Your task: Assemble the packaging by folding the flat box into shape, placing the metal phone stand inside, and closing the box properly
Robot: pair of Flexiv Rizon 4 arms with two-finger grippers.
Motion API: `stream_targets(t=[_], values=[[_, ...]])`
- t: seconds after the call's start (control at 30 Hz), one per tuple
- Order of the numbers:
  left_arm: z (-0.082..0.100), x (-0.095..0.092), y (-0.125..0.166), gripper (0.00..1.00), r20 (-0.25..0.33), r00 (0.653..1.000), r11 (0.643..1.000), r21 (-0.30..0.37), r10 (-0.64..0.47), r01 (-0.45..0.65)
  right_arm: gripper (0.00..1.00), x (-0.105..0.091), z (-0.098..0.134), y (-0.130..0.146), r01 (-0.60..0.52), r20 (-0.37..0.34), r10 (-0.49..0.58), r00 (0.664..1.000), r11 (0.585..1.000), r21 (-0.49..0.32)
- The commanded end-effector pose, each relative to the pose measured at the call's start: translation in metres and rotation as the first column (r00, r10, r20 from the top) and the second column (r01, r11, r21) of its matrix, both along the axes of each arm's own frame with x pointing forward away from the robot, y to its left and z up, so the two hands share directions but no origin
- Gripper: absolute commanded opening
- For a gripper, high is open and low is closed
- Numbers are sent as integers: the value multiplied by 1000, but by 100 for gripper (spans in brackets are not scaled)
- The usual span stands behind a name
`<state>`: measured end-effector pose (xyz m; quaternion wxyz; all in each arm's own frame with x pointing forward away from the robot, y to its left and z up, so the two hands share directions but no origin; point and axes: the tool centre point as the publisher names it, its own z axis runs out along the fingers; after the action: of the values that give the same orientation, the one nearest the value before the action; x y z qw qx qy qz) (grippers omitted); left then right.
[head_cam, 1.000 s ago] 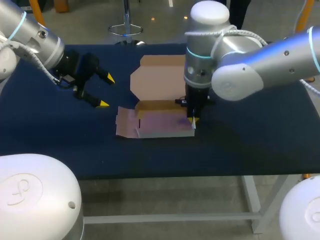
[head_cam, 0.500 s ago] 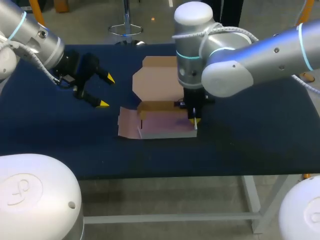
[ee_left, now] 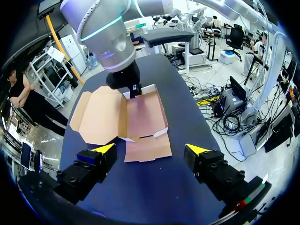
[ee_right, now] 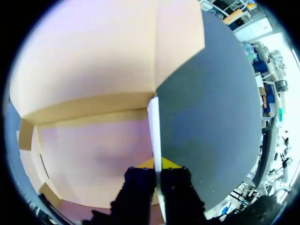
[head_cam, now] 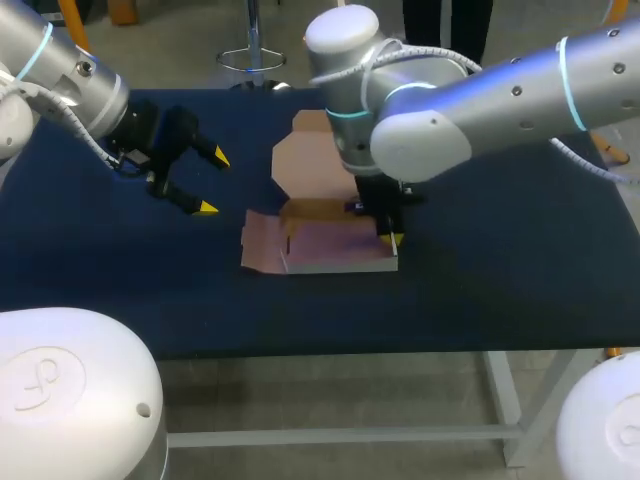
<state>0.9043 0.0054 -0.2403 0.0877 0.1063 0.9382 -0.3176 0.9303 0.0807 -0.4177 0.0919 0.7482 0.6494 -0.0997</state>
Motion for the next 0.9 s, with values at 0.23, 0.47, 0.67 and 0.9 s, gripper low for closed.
stream_targets(t=[0.23,0.47,0.67,0.9], values=[[1,0,0,100,-2,1000,1000,3,-1,1,0,-8,3,1,-80,48,75,996,991,103],[1,0,0,100,-2,1000,1000,3,-1,1,0,-11,1,5,-140,63,129,990,969,204],[1,0,0,100,-2,1000,1000,3,-1,1,0,-12,0,8,-161,81,146,986,958,236],[1,0,0,100,-2,1000,1000,3,-1,1,0,-12,-2,11,-165,80,149,986,954,250]])
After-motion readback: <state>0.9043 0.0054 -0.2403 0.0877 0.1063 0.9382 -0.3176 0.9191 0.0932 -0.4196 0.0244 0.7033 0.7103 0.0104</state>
